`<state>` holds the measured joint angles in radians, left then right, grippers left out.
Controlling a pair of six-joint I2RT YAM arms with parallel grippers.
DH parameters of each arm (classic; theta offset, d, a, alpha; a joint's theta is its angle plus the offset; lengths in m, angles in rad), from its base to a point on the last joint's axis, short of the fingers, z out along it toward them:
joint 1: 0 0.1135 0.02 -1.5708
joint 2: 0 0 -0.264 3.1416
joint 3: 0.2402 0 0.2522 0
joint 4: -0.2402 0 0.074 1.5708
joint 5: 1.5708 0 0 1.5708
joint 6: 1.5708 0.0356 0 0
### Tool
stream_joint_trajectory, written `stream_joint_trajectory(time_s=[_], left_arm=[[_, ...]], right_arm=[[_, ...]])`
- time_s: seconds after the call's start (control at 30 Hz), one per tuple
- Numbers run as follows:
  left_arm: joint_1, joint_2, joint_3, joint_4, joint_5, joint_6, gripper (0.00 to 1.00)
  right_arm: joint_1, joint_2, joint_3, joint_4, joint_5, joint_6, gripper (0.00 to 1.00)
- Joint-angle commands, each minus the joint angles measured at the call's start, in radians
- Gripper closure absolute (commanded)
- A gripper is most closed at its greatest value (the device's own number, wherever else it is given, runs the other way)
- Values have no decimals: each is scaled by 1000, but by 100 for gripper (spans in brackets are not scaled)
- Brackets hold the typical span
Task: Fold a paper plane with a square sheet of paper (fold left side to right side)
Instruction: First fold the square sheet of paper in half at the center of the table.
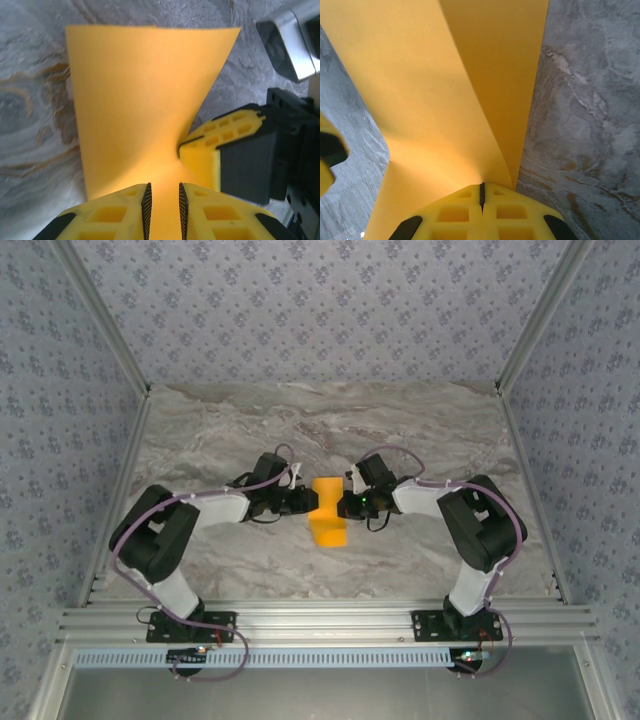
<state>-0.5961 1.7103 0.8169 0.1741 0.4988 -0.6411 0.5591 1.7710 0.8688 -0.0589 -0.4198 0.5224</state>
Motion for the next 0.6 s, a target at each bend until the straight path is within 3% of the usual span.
stream_joint_trajectory(time_s=[0.0, 0.57], left_arm=[[-2, 65, 59, 40, 30, 4, 77], [64, 177, 48, 41, -22, 50, 77]], right_arm=[[15, 64, -28, -136, 80, -25, 98], [15, 68, -17, -208, 128, -59, 98]])
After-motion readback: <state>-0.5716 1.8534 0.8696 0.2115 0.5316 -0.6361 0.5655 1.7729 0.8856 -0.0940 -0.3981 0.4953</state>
